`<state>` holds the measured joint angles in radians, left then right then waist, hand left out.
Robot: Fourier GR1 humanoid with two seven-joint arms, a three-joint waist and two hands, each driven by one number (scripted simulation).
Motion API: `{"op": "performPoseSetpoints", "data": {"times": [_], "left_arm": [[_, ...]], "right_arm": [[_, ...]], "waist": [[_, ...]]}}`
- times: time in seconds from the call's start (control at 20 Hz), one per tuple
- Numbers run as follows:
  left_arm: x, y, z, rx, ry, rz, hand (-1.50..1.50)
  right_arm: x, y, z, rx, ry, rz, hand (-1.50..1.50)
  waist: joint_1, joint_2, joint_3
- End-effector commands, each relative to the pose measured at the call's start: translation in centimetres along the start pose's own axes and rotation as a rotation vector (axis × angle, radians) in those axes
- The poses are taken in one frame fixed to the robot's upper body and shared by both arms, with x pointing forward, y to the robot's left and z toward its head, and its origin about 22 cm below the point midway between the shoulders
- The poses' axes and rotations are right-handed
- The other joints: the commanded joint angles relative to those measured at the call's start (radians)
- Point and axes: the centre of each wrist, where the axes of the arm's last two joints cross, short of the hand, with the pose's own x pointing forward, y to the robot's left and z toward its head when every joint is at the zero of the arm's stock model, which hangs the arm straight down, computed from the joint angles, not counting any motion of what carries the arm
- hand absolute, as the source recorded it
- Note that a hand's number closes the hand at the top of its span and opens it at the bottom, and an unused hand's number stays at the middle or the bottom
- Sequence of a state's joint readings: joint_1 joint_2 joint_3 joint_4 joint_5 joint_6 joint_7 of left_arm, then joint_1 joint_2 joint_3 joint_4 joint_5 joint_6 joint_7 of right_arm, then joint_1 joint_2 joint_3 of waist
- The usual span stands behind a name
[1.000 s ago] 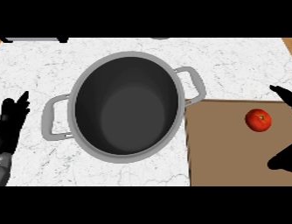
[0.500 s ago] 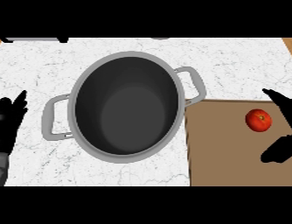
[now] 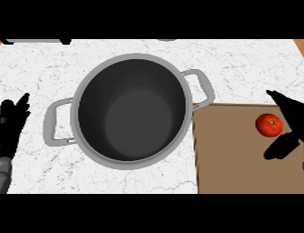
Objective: Pick the tomato from the tray and place it in the pot
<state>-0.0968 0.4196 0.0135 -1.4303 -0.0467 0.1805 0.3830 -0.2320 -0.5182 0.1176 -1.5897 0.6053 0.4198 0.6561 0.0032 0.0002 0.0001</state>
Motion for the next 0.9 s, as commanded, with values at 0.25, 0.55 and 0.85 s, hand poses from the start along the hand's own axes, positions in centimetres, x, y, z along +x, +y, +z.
{"op": "performPoseSetpoints", "data": {"times": [0.25,0.55,0.85], "left_arm": [[0.2,1.2,2.2,0.0,0.002,0.007,0.0],[1.8,0.1,-1.3,-0.002,0.003,0.001,0.0],[-2.1,-1.3,-0.4,-0.003,0.002,-0.005,0.0]], "right_arm": [[-0.3,2.2,-0.6,0.059,0.048,0.012,-1.5],[-1.1,2.5,-3.7,0.076,0.04,-0.006,-1.5],[-1.4,3.3,-3.6,0.079,0.05,-0.037,-1.5]], "waist": [[0.002,-0.002,0.0],[-0.002,0.001,0.0],[-0.002,0.0,0.0]]}}
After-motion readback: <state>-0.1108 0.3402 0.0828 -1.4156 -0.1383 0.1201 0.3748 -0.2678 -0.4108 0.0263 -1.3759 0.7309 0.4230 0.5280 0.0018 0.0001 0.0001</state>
